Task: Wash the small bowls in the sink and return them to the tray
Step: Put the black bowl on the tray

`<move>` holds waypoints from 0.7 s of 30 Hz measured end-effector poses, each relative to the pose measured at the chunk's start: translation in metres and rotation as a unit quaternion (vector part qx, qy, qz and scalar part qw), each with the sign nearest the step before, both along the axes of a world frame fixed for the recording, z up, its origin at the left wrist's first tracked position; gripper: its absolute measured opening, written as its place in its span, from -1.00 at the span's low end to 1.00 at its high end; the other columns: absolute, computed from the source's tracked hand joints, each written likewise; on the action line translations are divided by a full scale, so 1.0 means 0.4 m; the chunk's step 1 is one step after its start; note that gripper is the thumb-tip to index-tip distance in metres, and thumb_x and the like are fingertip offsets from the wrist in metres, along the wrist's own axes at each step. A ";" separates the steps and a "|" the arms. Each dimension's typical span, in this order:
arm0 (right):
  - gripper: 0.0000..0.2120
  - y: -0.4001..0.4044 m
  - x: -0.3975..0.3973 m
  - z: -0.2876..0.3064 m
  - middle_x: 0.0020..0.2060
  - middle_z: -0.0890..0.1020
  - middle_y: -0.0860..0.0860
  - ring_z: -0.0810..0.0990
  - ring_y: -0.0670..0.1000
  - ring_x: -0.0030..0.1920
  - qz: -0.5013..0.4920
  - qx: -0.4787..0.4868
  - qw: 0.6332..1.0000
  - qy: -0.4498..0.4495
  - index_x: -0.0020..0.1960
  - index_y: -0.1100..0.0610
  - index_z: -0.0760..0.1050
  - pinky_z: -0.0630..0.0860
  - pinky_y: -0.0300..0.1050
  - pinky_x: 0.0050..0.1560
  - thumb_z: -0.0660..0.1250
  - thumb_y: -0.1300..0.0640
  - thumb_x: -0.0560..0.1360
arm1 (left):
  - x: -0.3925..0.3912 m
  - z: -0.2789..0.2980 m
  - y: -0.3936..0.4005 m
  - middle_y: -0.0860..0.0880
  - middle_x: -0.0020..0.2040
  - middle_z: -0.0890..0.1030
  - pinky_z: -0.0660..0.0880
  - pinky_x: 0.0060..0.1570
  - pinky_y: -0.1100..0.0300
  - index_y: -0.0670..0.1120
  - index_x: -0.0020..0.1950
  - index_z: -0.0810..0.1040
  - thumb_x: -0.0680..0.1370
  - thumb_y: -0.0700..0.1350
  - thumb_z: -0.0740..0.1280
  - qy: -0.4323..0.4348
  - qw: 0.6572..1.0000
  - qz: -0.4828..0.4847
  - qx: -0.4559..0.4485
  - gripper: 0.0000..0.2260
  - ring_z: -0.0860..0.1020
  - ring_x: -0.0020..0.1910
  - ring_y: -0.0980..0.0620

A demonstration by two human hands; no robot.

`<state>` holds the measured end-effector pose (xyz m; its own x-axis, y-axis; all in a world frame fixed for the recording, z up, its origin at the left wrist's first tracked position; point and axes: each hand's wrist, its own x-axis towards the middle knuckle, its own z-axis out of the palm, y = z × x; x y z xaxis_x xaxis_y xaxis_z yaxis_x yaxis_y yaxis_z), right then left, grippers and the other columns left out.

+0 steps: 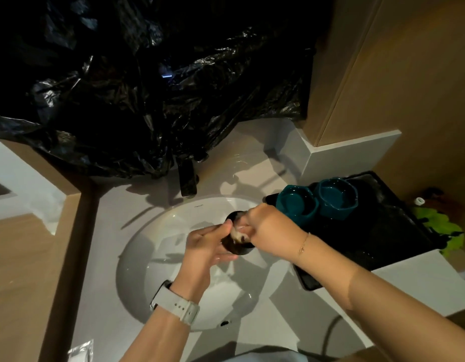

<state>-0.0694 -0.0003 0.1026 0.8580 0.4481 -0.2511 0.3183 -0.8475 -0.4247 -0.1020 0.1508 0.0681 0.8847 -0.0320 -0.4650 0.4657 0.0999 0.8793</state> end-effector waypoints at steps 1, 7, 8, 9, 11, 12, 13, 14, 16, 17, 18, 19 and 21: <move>-0.82 0.000 -0.008 -0.014 -0.24 0.59 0.17 0.51 0.11 -0.21 -0.004 0.039 0.999 -0.015 -0.13 0.24 0.58 0.44 -0.13 -0.14 0.22 0.26 0.54 | 0.008 0.007 0.004 -0.27 -0.07 0.70 0.64 -0.27 0.10 -0.28 0.05 0.66 0.54 -0.09 0.39 0.008 1.000 0.014 0.003 -0.74 0.69 -0.10 -0.23; -0.76 -0.103 -0.026 -0.013 -0.43 0.61 -0.24 0.56 -0.31 -0.32 -0.154 0.310 0.935 0.080 -0.21 0.09 0.66 0.41 -0.47 -0.19 0.31 0.34 0.50 | 0.021 0.020 -0.009 -0.23 -0.03 0.71 0.64 -0.12 0.00 -0.24 0.12 0.63 0.56 -0.05 0.33 0.038 0.999 -0.021 0.003 -0.71 0.68 -0.05 -0.23; -0.79 -0.136 -0.035 0.000 -0.34 0.67 -0.18 0.61 -0.27 -0.25 -0.199 0.380 0.899 0.091 -0.15 0.10 0.67 0.46 -0.43 -0.16 0.31 0.32 0.52 | 0.026 0.025 -0.021 -0.21 -0.12 0.70 0.65 -0.12 -0.03 -0.27 0.04 0.63 0.56 -0.07 0.33 0.033 0.999 -0.012 -0.006 -0.73 0.67 -0.12 -0.19; -0.80 -0.173 -0.048 0.009 -0.24 0.71 -0.09 0.65 -0.18 -0.18 -0.244 0.456 0.849 0.109 -0.07 0.14 0.68 0.51 -0.36 -0.13 0.29 0.30 0.54 | 0.031 0.030 -0.033 -0.19 -0.28 0.65 0.65 -0.15 -0.04 -0.29 -0.08 0.62 0.57 -0.09 0.32 0.028 1.000 -0.003 -0.013 -0.75 0.65 -0.23 -0.14; -0.77 -0.253 -0.086 0.010 -0.15 0.71 0.07 0.68 -0.01 -0.15 -0.312 0.592 0.725 0.164 0.06 0.20 0.64 0.57 -0.25 -0.18 0.22 0.29 0.56 | 0.038 0.043 -0.059 -0.15 -0.44 0.48 0.66 -0.18 -0.01 -0.32 -0.19 0.54 0.59 -0.12 0.30 0.012 1.000 -0.002 -0.022 -0.72 0.60 -0.39 -0.05; -0.75 -0.288 -0.107 0.009 -0.18 0.68 0.10 0.66 0.03 -0.23 -0.329 0.642 0.667 0.188 0.11 0.23 0.61 0.55 -0.20 -0.28 0.19 0.29 0.56 | 0.039 0.047 -0.074 -0.18 -0.38 0.54 0.66 -0.16 0.01 -0.34 -0.10 0.56 0.59 -0.10 0.29 0.002 0.999 -0.017 -0.031 -0.72 0.64 -0.34 -0.08; -0.74 -0.322 -0.127 0.005 -0.21 0.63 0.10 0.59 0.03 -0.31 -0.338 0.676 0.624 0.200 0.15 0.24 0.58 0.48 -0.17 -0.37 0.17 0.27 0.56 | 0.037 0.051 -0.094 -0.22 -0.20 0.64 0.65 -0.13 0.03 -0.32 0.02 0.60 0.59 -0.07 0.29 -0.006 0.998 -0.035 -0.043 -0.71 0.67 -0.19 -0.15; -0.74 -0.353 -0.146 0.001 -0.23 0.58 0.10 0.53 0.03 -0.34 -0.351 0.696 0.592 0.205 0.14 0.21 0.58 0.42 -0.16 -0.42 0.17 0.23 0.56 | 0.034 0.056 -0.117 -0.23 -0.01 0.68 0.64 -0.08 0.03 -0.25 0.13 0.62 0.58 -0.04 0.30 -0.016 0.997 -0.060 -0.051 -0.69 0.66 -0.02 -0.21; -0.73 -0.409 -0.174 -0.001 -0.19 0.58 0.10 0.54 0.04 -0.28 -0.385 0.711 0.550 0.209 0.05 0.13 0.64 0.45 -0.12 -0.37 0.18 0.13 0.55 | 0.035 0.061 -0.176 -0.27 0.13 0.64 0.62 0.02 -0.02 -0.17 0.18 0.64 0.56 -0.02 0.31 -0.029 0.993 -0.095 -0.059 -0.70 0.60 0.14 -0.24; -0.70 -0.436 -0.183 0.000 -0.17 0.60 0.09 0.55 0.05 -0.24 -0.399 0.717 0.530 0.216 0.01 0.10 0.66 0.47 -0.10 -0.33 0.17 0.07 0.55 | 0.041 0.064 -0.212 -0.29 0.13 0.62 0.62 0.03 -0.04 -0.17 0.19 0.64 0.58 -0.03 0.31 -0.029 0.992 -0.106 -0.055 -0.71 0.59 0.13 -0.24; -0.67 -0.461 -0.191 0.005 -0.19 0.61 0.07 0.55 0.06 -0.23 -0.406 0.722 0.514 0.221 -0.04 0.09 0.68 0.45 -0.09 -0.29 0.15 0.02 0.54 | 0.051 0.071 -0.253 -0.30 0.11 0.63 0.63 0.00 -0.04 -0.21 0.19 0.63 0.59 -0.05 0.30 -0.025 0.992 -0.111 -0.047 -0.71 0.61 0.07 -0.23; -0.65 -0.487 -0.195 0.008 -0.22 0.60 0.07 0.53 0.06 -0.25 -0.410 0.725 0.508 0.219 -0.06 0.08 0.68 0.41 -0.08 -0.27 0.15 -0.02 0.54 | 0.064 0.077 -0.298 -0.30 0.07 0.63 0.65 -0.06 -0.02 -0.25 0.20 0.61 0.59 -0.08 0.30 -0.012 0.994 -0.103 -0.044 -0.71 0.63 -0.03 -0.20; -0.67 -0.537 -0.192 0.006 -0.24 0.56 0.09 0.48 0.08 -0.31 -0.420 0.716 0.519 0.202 0.01 0.12 0.65 0.36 -0.06 -0.28 0.20 -0.05 0.52 | 0.096 0.088 -0.393 -0.28 0.04 0.61 0.67 -0.17 0.00 -0.27 0.19 0.57 0.60 -0.13 0.31 0.006 0.995 -0.086 -0.041 -0.74 0.64 -0.19 -0.13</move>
<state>-0.1463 -0.2153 0.1052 0.9086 -0.0677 -0.4121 -0.2680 0.6621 -0.6998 -0.0637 -0.0064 0.1031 0.8571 -0.2199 -0.4658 0.4932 0.0894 0.8653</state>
